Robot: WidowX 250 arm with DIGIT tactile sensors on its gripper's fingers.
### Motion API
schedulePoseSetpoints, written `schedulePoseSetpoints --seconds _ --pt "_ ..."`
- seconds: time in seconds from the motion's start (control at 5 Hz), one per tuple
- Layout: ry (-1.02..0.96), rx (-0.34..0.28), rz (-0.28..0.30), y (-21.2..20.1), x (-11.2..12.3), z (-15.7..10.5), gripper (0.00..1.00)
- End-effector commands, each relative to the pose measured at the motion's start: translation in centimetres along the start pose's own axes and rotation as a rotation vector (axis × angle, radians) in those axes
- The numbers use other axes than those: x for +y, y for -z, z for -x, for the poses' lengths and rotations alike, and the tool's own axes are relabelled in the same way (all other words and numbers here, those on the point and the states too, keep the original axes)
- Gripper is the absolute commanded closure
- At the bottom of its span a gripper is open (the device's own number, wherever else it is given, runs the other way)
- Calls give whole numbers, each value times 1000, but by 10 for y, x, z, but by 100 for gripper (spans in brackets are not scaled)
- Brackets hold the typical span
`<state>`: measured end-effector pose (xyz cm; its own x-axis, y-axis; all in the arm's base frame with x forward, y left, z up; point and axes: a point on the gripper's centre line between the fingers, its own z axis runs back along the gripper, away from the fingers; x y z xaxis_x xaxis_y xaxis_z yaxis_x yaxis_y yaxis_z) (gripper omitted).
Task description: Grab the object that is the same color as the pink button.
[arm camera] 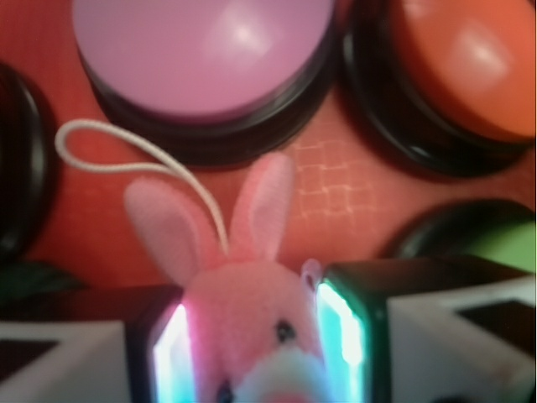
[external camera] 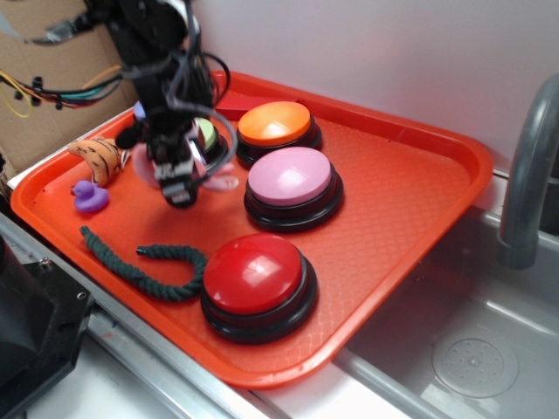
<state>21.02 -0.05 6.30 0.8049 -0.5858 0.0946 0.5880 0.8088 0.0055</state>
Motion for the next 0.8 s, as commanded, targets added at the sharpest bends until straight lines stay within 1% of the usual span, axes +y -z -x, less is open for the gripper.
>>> schedulePoseSetpoints --seconds 0.0,0.2,0.4,0.6 --pt "-484 81 13 -64 6 -6 100" --pt "-697 92 -7 -92 5 3 100" --pt "-803 75 -79 -103 3 8 100" --pt "-853 141 -94 -103 5 15 100"
